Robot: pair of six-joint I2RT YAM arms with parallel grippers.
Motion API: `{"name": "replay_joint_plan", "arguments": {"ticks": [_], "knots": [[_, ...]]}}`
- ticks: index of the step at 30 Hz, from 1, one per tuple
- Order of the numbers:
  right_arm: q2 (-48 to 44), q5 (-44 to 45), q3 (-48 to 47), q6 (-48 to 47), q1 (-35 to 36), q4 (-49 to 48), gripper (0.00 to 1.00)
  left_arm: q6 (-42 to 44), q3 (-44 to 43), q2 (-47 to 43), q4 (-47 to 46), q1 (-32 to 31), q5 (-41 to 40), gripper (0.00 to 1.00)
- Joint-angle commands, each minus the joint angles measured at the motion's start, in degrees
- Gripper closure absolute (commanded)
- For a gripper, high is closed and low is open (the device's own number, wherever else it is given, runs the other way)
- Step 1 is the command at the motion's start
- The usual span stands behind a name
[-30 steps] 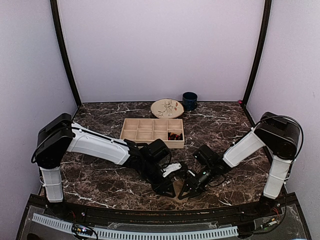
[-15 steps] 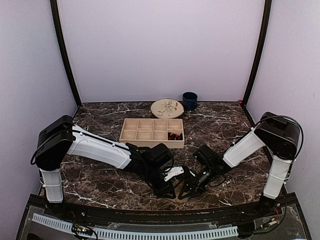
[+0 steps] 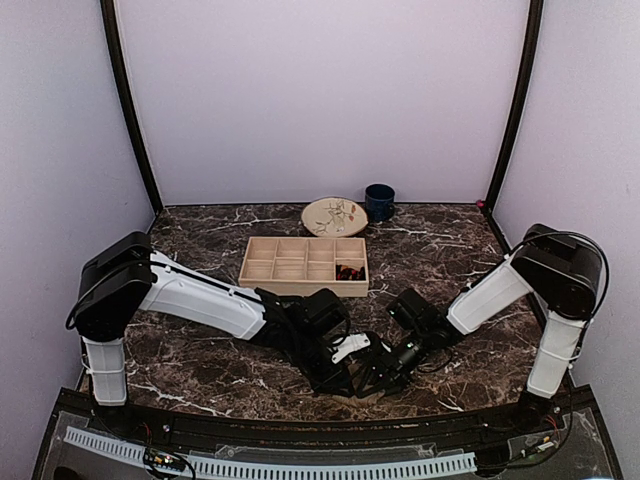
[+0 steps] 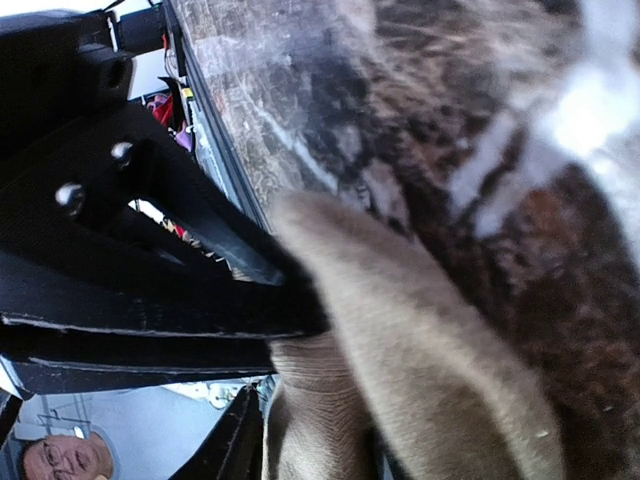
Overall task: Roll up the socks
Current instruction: Roll the sock at the center of the board.
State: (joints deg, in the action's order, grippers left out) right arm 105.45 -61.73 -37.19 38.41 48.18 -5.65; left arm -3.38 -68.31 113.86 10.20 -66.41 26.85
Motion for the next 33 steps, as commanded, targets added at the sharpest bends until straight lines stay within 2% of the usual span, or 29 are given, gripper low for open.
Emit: {"name": "replay_joint_plan", "arguments": {"ticks": [1, 16, 22, 33], "knots": [[-0.2, 8.5, 0.5, -0.7, -0.7, 2.4, 0.64, -1.8, 4.4, 6.9, 6.2, -1.9, -2.5, 0.89], [-9.0, 13.9, 5.4, -1.1, -5.3, 5.7, 0.61, -3.3, 4.9, 6.9, 6.7, -1.6, -2.6, 0.89], [-13.5, 19.1, 6.2, -2.9, -5.6, 8.9, 0.60, -3.6, 4.7, 7.0, 7.0, -1.0, -2.4, 0.89], [-34.4, 37.0, 10.3, -5.0, -5.3, 16.1, 0.56, -4.3, 2.8, 7.9, 8.8, 0.0, -0.7, 0.89]]}}
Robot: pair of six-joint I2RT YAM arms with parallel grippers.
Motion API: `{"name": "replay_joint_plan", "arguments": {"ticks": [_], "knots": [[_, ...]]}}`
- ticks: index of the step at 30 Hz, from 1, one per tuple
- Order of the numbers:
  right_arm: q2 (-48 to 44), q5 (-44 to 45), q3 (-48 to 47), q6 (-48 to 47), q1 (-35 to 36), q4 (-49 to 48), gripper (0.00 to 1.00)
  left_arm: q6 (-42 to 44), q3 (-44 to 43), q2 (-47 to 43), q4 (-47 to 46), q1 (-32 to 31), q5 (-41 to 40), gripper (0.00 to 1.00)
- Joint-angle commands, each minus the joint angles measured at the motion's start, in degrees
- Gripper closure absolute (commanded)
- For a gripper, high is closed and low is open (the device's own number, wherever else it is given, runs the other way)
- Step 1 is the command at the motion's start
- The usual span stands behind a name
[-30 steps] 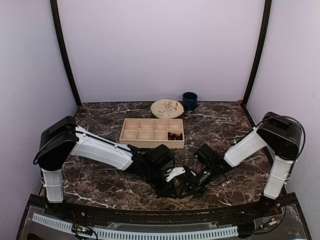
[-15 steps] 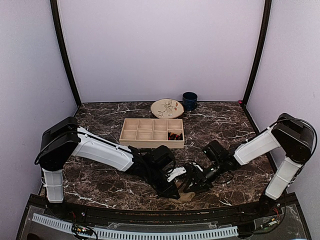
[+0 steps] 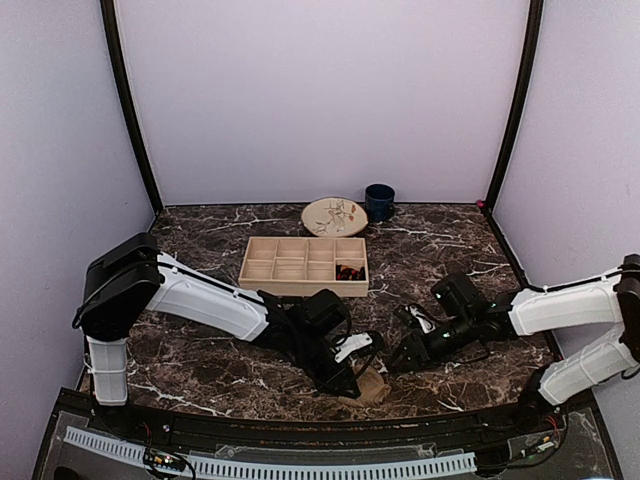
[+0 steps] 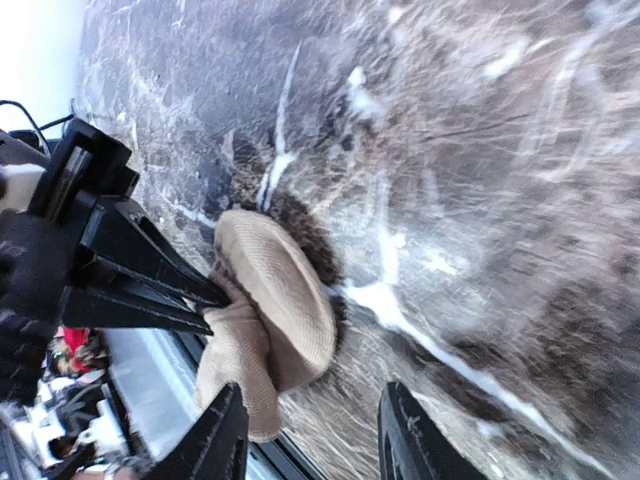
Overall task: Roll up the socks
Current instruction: Roll the sock at the center of the board.
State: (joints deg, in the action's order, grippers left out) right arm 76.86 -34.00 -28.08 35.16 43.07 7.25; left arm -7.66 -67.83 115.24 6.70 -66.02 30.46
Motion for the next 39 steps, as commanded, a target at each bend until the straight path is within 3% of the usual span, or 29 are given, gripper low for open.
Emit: {"name": "replay_joint_plan", "arguments": {"ticks": [1, 6, 11, 16, 22, 27, 39], "knots": [[-8.2, 10.7, 1.3, -2.3, -0.1, 4.1, 0.56, 0.2, 1.8, 6.7, 12.7, -0.3, -4.3, 0.89], [-15.4, 19.5, 0.2, -4.8, 4.1, 8.3, 0.55, 1.2, -0.7, 7.9, 15.3, -0.3, -4.0, 0.89], [-17.6, 33.3, -3.2, -5.7, 16.2, 12.1, 0.54, 2.2, -2.8, 9.2, 17.2, -0.3, -3.0, 0.89], [-17.4, 48.5, -5.7, -4.1, 29.4, 14.5, 0.53, 3.0, -3.4, 9.7, 18.3, 0.0, -1.9, 0.89], [-11.1, 60.0, -10.1, -2.4, 41.6, 17.3, 0.51, 3.3, -3.2, 9.7, 18.4, 0.7, -0.4, 0.89], [-4.1, 63.3, -12.8, -2.3, 46.6, 17.6, 0.48, 3.5, -3.4, 9.8, 18.5, 1.6, 0.3, 0.89], [3.2, 62.8, -14.2, -7.0, 47.7, 14.7, 0.45, 3.9, -3.7, 9.7, 18.9, 2.4, 1.2, 0.89]]}}
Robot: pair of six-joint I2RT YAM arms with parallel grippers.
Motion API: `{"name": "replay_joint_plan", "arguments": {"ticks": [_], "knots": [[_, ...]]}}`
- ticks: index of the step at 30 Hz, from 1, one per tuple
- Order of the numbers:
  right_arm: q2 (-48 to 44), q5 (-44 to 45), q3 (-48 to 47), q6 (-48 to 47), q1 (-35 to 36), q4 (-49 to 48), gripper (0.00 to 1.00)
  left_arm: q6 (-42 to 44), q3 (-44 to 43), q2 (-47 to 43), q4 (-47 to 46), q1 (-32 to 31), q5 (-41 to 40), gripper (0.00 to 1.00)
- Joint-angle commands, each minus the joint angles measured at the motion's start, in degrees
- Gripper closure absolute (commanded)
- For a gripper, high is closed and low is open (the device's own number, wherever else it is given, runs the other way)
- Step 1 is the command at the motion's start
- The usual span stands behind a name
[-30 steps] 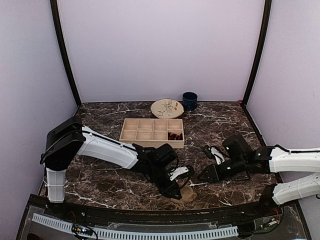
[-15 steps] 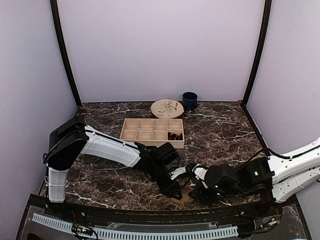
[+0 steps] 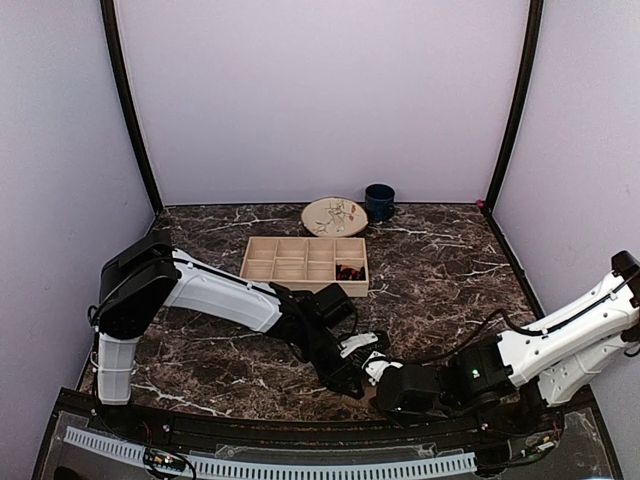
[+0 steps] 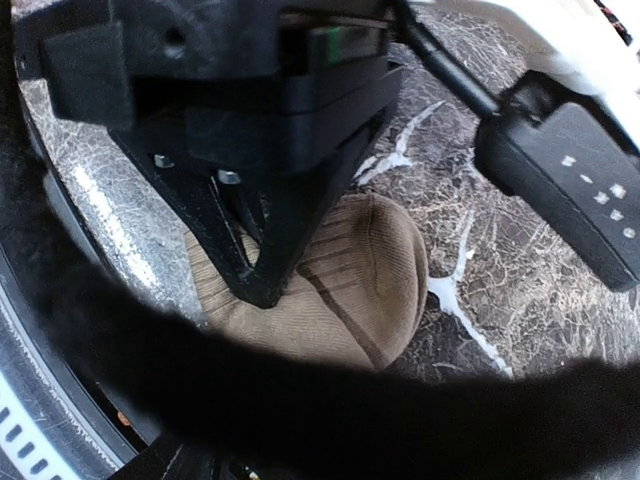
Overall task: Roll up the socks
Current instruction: Roll the sock at the center of the board.
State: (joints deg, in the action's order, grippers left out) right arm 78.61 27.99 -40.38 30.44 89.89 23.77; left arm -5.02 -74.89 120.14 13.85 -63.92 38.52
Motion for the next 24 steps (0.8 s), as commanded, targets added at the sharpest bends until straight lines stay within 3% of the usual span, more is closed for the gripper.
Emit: {"name": "replay_joint_plan", "arguments": {"ticks": [1, 16, 24], "knots": [[1.8, 0.5, -2.1, -2.7, 1.0, -2.0, 0.45, 1.2, 3.3, 4.9, 11.7, 0.3, -6.8, 0.89], [6.4, -1.8, -2.3, -4.3, 1.2, -2.6, 0.44, 1.2, 3.2, 4.8, 11.6, 0.8, -5.8, 0.89], [8.1, -4.4, -2.4, -5.1, -0.8, -3.4, 0.51, 1.2, 3.3, 4.5, 11.6, 1.0, -5.6, 0.89]]}}
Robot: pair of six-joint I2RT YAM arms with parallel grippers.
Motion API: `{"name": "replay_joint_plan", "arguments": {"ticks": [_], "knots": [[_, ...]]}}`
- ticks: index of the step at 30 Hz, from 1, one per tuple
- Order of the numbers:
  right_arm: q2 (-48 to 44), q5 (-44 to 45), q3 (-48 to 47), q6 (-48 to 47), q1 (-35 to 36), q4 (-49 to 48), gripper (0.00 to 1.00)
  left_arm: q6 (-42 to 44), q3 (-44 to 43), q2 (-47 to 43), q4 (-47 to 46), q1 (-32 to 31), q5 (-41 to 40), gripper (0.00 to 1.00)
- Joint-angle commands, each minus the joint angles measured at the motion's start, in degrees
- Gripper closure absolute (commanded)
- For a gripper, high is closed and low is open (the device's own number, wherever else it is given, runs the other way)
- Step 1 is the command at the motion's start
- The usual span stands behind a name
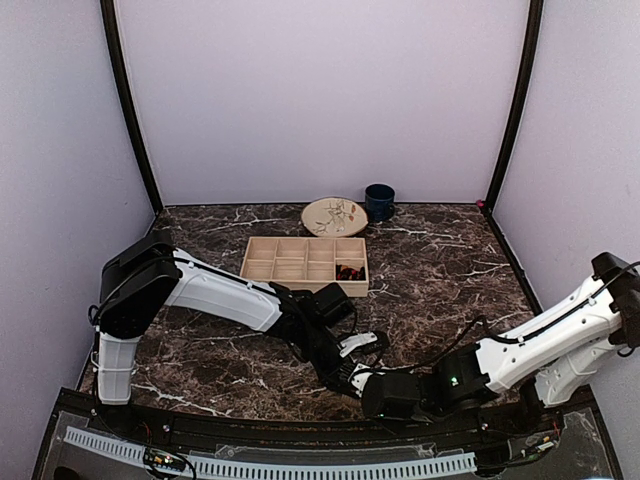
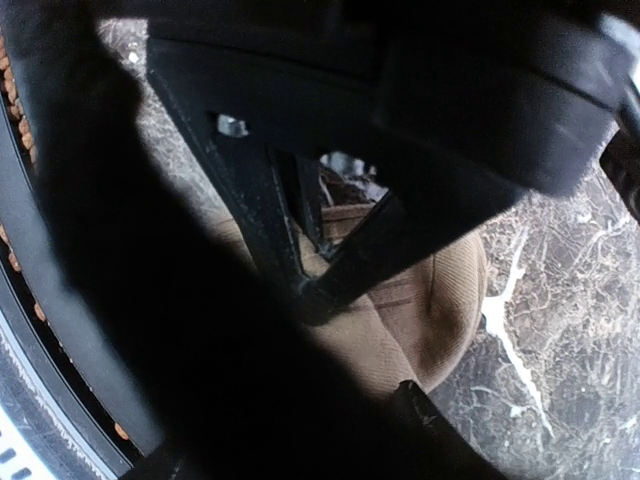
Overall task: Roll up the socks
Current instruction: Roll the sock at the center of the board.
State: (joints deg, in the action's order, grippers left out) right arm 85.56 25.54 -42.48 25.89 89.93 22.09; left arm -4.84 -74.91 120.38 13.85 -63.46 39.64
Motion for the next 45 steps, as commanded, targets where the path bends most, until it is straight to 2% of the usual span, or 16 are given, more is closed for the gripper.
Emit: {"name": "replay_joint_plan", "arguments": {"ticks": [1, 14, 24, 31, 37, 45], "knots": [[1.3, -2.4, -0.3, -0.7, -1.1, -1.8, 0.51, 1.1, 3.2, 4.2, 11.6, 0.5, -6.7, 0.89], [4.7, -6.0, -0.9, -1.1, -4.1, -3.1, 0.65, 1.0, 3.5, 3.6, 11.4, 0.8, -6.0, 0.89], [9.5, -9.9, -2.3, -2.0, -5.7, -3.7, 0.88, 0.3, 4.0, 3.1, 11.3, 1.5, -5.8, 0.87], [10.9, -13.0, -2.9, -1.5, -7.7, -4.9, 0.99, -3.5, 6.1, 1.9, 8.4, 5.1, -3.3, 0.76], [11.3, -16.7, -2.9, -1.3, -9.7, -6.0, 1.00, -6.0, 8.0, -0.2, 6.0, 7.3, -3.7, 0.65], [10.2, -21.5, -2.2, -0.4, -12.5, -7.7, 1.00, -11.1, 10.8, -3.2, 1.9, 10.3, -4.4, 0.63]]}}
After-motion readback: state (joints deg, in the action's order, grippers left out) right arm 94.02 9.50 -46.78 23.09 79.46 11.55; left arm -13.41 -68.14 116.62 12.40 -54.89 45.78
